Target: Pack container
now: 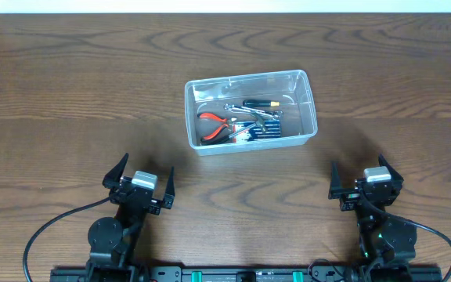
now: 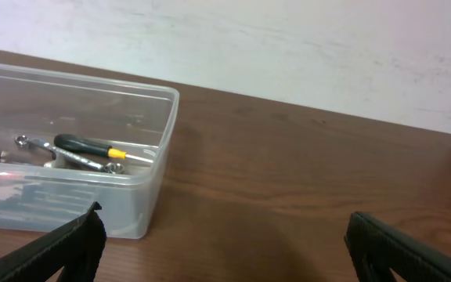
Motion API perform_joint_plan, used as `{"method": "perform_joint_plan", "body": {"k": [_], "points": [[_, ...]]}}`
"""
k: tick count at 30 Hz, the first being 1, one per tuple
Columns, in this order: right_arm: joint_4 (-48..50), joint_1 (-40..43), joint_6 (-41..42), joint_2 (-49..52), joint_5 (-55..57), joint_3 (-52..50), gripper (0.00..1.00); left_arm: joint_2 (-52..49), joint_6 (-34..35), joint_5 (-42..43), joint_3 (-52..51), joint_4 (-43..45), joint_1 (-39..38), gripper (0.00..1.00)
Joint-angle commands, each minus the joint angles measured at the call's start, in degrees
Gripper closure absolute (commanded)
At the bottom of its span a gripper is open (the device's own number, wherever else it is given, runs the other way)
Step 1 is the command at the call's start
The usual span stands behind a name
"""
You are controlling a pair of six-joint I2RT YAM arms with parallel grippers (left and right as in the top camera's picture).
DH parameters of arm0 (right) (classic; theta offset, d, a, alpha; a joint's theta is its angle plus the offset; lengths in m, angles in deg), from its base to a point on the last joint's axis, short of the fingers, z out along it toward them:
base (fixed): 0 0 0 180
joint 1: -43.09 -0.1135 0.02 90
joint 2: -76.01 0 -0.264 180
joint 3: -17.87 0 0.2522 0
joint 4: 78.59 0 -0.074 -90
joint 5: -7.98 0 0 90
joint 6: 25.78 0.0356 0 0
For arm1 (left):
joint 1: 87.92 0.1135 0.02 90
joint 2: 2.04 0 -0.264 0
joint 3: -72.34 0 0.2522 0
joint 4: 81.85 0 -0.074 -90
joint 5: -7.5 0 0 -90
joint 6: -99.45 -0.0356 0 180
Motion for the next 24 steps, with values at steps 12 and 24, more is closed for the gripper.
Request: {"method": "perform_joint_plan", "body": {"k": [12,24], "points": [[-0.1,-0.5,-0.8,-0.3,-0.2,-0.2,0.01,0.5,9.2,0.7,-1.9,-0.2,3.3,0.02],[-0.1,-0.5,-0.8,-0.3,-0.2,-0.2,0.01,0.4,9.2,0.7,-1.9,-0.2,3.3,0.02]]}}
